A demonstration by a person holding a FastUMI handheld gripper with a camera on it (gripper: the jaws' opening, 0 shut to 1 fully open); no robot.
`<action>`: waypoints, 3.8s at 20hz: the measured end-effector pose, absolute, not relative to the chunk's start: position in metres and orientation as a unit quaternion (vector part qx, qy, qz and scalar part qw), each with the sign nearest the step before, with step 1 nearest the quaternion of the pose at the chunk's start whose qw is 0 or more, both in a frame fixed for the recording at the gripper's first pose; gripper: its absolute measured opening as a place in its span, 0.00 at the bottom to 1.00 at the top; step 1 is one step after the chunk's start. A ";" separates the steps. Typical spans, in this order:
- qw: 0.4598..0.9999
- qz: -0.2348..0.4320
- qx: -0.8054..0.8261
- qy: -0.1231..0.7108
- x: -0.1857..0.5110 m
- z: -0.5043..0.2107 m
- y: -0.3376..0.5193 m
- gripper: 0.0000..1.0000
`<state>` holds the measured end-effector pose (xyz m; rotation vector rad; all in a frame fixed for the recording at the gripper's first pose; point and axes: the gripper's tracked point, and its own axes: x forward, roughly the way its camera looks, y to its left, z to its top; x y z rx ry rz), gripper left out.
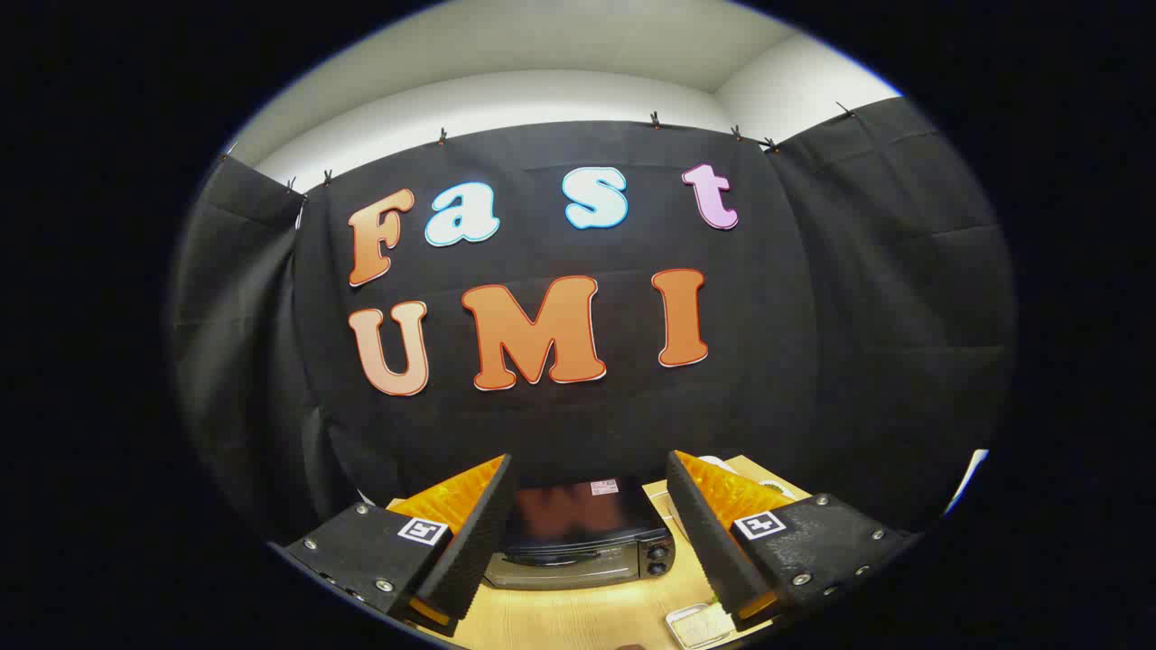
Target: Open the toaster oven, put the food inside, and close the toaster oven door.
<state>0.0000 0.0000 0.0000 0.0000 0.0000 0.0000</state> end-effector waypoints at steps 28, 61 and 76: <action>0.999 0.022 -0.043 -0.011 0.078 -0.086 0.057 0.99; 0.980 0.056 -0.072 0.177 0.074 -0.264 0.069 1.00; 0.959 0.051 -0.080 0.266 -0.025 -0.363 0.040 1.00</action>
